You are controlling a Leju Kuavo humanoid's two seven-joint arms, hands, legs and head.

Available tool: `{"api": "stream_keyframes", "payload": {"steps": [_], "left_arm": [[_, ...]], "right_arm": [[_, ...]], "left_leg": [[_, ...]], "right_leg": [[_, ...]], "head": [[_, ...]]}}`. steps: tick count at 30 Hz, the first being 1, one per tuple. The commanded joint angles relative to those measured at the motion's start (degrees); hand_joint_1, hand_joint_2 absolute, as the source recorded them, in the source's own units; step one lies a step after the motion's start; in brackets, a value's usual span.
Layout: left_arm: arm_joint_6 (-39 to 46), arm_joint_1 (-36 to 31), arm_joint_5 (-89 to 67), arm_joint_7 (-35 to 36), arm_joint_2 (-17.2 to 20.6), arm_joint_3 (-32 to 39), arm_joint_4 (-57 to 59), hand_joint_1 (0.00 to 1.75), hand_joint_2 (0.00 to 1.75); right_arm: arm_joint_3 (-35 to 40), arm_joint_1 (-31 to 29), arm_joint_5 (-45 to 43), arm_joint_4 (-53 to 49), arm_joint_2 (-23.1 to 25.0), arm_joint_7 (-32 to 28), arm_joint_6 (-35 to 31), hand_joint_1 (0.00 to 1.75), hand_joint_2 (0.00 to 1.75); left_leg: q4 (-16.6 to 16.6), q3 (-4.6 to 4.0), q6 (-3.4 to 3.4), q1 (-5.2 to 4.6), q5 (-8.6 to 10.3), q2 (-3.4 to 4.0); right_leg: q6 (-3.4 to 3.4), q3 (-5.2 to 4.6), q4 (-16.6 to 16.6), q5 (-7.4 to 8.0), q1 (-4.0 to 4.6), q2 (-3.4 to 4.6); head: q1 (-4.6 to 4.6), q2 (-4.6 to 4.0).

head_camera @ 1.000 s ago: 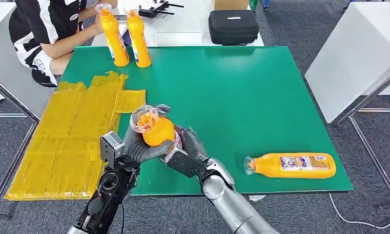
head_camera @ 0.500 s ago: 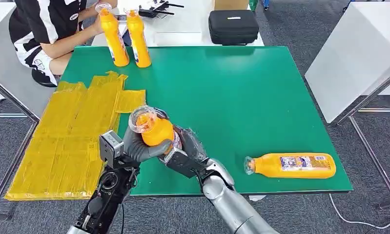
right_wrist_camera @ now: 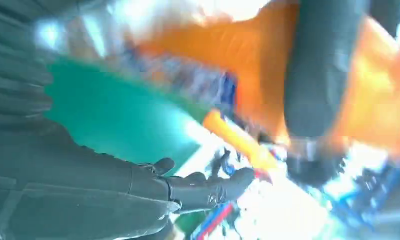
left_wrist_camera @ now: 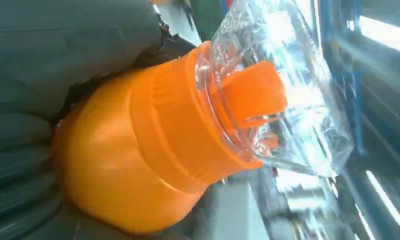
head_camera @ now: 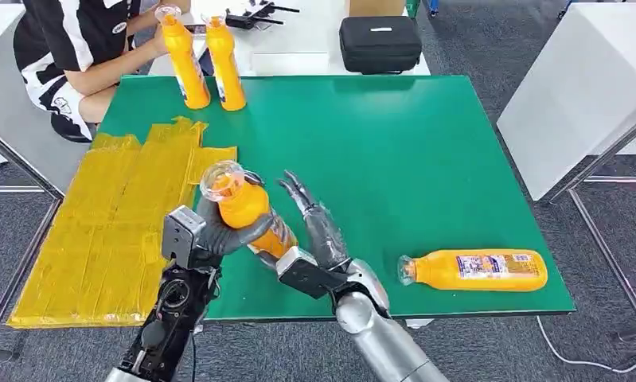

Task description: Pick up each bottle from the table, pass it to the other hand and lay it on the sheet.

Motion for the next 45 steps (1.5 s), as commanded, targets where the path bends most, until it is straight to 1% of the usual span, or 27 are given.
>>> {"api": "stream_keyframes", "payload": {"steps": [1,2,3,5,9,12,13,16,17,18,19,21,22,23,24,25,26,29,31,32,35,37,38,39,42,44,45], "left_arm": [[6.2,-3.1,-5.0,-0.5,1.5,3.3,4.3,1.75,1.75],[18.9,-3.6,-18.1,0.7,1.7,2.6,5.3,1.75,1.75],[25.9,-4.4,-28.2,3.3,2.1,2.0,6.6,1.75,1.75],[33.8,-6.2,-47.2,11.1,2.2,2.0,10.0,1.75,1.75],[34.5,-6.8,-50.1,12.1,2.1,2.1,10.9,1.75,1.75],[34.5,-6.8,-50.1,12.1,2.1,2.1,10.9,1.75,1.75],[34.5,-6.8,-50.1,12.1,2.1,2.1,10.9,1.75,1.75],[36.2,-7.6,-79.4,23.6,2.2,4.4,10.5,1.75,1.75],[36.2,-10.9,-79.4,32.7,9.5,-5.0,12.1,1.75,1.75],[36.2,-17.9,-79.4,47.5,16.1,-21.5,17.5,1.75,1.75],[36.2,-20.2,-79.4,51.8,16.6,-27.1,20.8,1.75,1.75],[32.9,-26.1,-79.4,57.1,16.3,-38.0,31.4,1.75,1.75],[32.3,-26.7,-79.4,55.7,15.1,-37.5,35.9,1.75,1.75],[31.6,-26.7,-79.4,54.9,14.8,-36.7,37.5,1.75,1.75],[30.5,-27.0,-79.4,54.0,13.9,-35.6,41.4,1.75,1.75],[31.3,-27.3,-79.4,52.8,13.1,-34.0,44.6,1.75,1.75],[31.7,-27.2,-79.4,52.7,13.3,-34.0,44.9,1.75,1.75],[31.7,-27.2,-79.4,52.7,13.3,-34.0,44.9,1.75,1.75],[31.8,-27.2,-79.4,52.7,13.2,-33.9,45.0,1.75,1.75],[31.8,-27.2,-79.4,52.7,13.2,-33.9,45.0,1.75,1.75],[31.8,-27.2,-79.4,52.7,13.2,-33.9,45.0,1.75,1.75],[28.1,-27.0,-79.4,50.2,12.4,-30.7,47.7,1.75,1.75],[27.8,-27.0,-79.4,49.0,12.3,-29.4,50.1,1.75,1.75],[26.5,-27.1,-79.4,47.7,12.0,-28.2,52.4,1.75,1.75],[26.7,-27.1,-79.4,46.2,11.8,-26.4,55.9,1.75,1.75],[24.4,-26.8,-79.4,43.9,11.6,-24.4,57.5,1.75,1.75],[24.2,-26.6,-79.4,43.7,11.6,-24.0,58.2,1.75,1.75]], "right_arm": [[-4.1,6.4,0.9,-14.7,-6.0,0.2,-0.5,0.00,1.75],[-4.9,7.1,2.3,-15.8,-5.9,0.0,-1.9,0.00,1.75],[-5.5,7.8,2.6,-16.9,-5.9,0.1,-2.3,0.00,1.75],[-6.6,8.8,3.9,-18.8,-6.0,0.7,-3.2,0.00,1.75],[-6.7,8.8,4.4,-19.0,-5.9,0.9,-3.3,0.00,1.75],[-6.7,8.8,4.4,-19.0,-5.9,0.9,-3.3,0.00,1.75],[-6.7,8.8,4.4,-19.0,-5.9,0.9,-3.3,0.00,1.75],[-6.4,8.2,5.1,-18.1,-5.6,1.3,-3.5,0.00,1.75],[-6.1,8.0,5.1,-17.8,-5.7,1.3,-3.6,0.00,1.75],[-5.6,7.7,5.1,-17.5,-6.1,1.3,-3.7,0.00,1.75],[-5.4,7.7,5.1,-17.3,-6.2,1.3,-3.8,0.00,1.75],[-5.4,8.2,5.0,-17.4,-6.5,1.2,-4.1,0.00,1.75],[-5.3,8.7,5.0,-17.7,-6.7,0.8,-4.1,0.00,1.75],[-5.2,8.9,5.1,-17.9,-6.7,0.7,-4.1,0.00,1.75],[-5.2,9.2,5.2,-18.3,-6.8,0.5,-4.1,0.00,1.75],[-5.3,9.4,5.3,-18.6,-6.8,0.5,-4.1,0.00,1.75],[-5.3,9.4,5.3,-18.7,-6.8,0.4,-4.1,0.00,1.75],[-5.3,9.4,5.3,-18.7,-6.8,0.4,-4.1,0.00,1.75],[-5.3,9.3,5.3,-18.7,-6.8,0.4,-4.1,0.00,1.75],[-5.3,9.3,5.3,-18.7,-6.8,0.4,-4.1,0.00,1.75],[-5.3,9.3,5.3,-18.7,-6.8,0.4,-4.1,0.00,1.75],[-5.5,9.5,5.4,-18.9,-6.8,0.4,-4.1,0.00,1.75],[-5.6,9.8,5.5,-19.1,-6.8,0.3,-4.0,0.00,1.75],[-5.7,10.0,5.6,-19.2,-6.7,0.2,-3.8,0.00,1.75],[-6.1,10.4,5.9,-19.4,-6.5,0.2,-3.2,0.00,1.75],[-6.1,10.3,6.1,-19.2,-6.4,0.2,-3.1,0.00,1.75],[-6.1,10.2,6.2,-19.1,-6.5,0.3,-3.0,0.00,1.75]], "left_leg": [[0.0,0.30,-0.10,0.01,-0.11,-0.15],[0.1,0.53,-0.16,0.04,-0.25,-0.11],[0.0,0.12,-0.09,0.00,-0.05,-0.06],[0.0,0.22,-0.14,0.02,-0.09,-0.17],[0.0,0.19,-0.12,-0.01,-0.07,-0.10],[0.1,0.79,-0.28,0.07,-0.40,0.02],[0.0,0.25,-0.13,0.00,-0.12,0.06],[0.0,0.41,-0.18,0.03,-0.20,0.07],[0.0,0.50,-0.20,0.04,-0.25,0.08],[0.0,0.56,-0.22,0.05,-0.29,0.09],[0.0,0.12,-0.16,0.06,-0.04,-0.07],[0.1,0.35,-0.25,0.08,-0.10,-0.43],[0.0,0.18,-0.18,0.09,0.02,-0.61],[-0.1,0.16,-0.16,0.04,0.06,-0.31],[-0.1,0.43,-0.24,0.03,0.01,-0.21],[-0.1,0.34,-0.19,0.00,0.01,-0.07],[-0.1,0.54,-0.23,0.01,-0.04,-0.04],[0.0,0.29,-0.19,0.05,-0.04,0.15],[0.0,0.43,-0.25,0.06,-0.15,0.37],[0.1,0.58,-0.30,0.07,-0.24,0.35],[0.0,0.29,-0.25,0.05,-0.06,0.22],[0.1,0.61,-0.34,0.09,-0.25,0.15],[0.0,0.18,-0.22,0.04,-0.03,0.20],[0.0,0.45,-0.28,0.07,-0.18,0.27],[0.0,0.19,-0.24,0.05,-0.04,0.23],[0.0,0.50,-0.33,0.08,-0.21,0.31],[0.0,0.23,-0.27,0.07,-0.08,0.27]], "right_leg": [[0.00,0.37,0.0,-0.17,-0.01,-0.13],[-0.01,0.62,0.0,-0.29,0.02,-0.07],[0.00,0.16,0.0,-0.06,-0.01,-0.04],[-0.01,0.29,0.0,-0.13,0.01,-0.15],[-0.01,0.22,0.0,-0.09,-0.01,-0.09],[-0.03,0.86,0.1,-0.38,0.04,0.08],[-0.01,0.27,0.0,-0.08,0.00,0.06],[-0.03,0.43,0.0,-0.16,0.02,0.07],[-0.03,0.53,0.0,-0.21,0.03,0.09],[-0.03,0.59,0.0,-0.24,0.03,0.11],[-0.05,0.17,0.0,-0.06,0.05,-0.08],[-0.08,0.48,0.1,-0.26,0.06,-0.41],[-0.04,0.31,0.0,-0.19,0.07,-0.61],[-0.04,0.10,0.0,-0.07,0.02,-0.32],[-0.07,0.33,-0.1,-0.11,0.01,-0.22],[-0.04,0.32,-0.1,-0.05,-0.01,-0.07],[-0.05,0.56,-0.1,-0.09,0.00,-0.03],[-0.03,0.30,0.0,-0.03,0.04,0.17],[-0.05,0.36,0.0,-0.06,0.04,0.45],[-0.06,0.53,0.1,-0.16,0.05,0.46],[-0.06,0.24,0.0,-0.04,0.03,0.30],[-0.08,0.60,0.1,-0.25,0.07,0.29],[-0.05,0.14,0.0,0.00,0.03,0.35],[-0.06,0.41,0.0,-0.12,0.06,0.43],[-0.05,0.13,0.0,0.01,0.03,0.38],[-0.07,0.44,0.0,-0.13,0.06,0.47],[-0.06,0.17,0.0,-0.01,0.05,0.39]], "head": [[-0.02,0.00],[0.00,0.00],[-0.02,0.00],[0.00,0.00],[-0.02,0.00],[-0.02,0.00],[-0.02,0.00],[0.00,0.00],[-0.02,0.00],[0.00,0.00],[-0.02,0.00],[0.00,0.00],[0.04,0.00],[-0.02,0.00],[-0.04,0.00],[-0.04,0.00],[0.00,0.00],[0.00,0.00],[0.00,0.00],[0.00,0.00],[-0.02,0.00],[0.00,0.00],[-0.02,0.00],[0.00,0.00],[0.00,0.00],[-0.02,0.00],[0.00,0.00]]}}
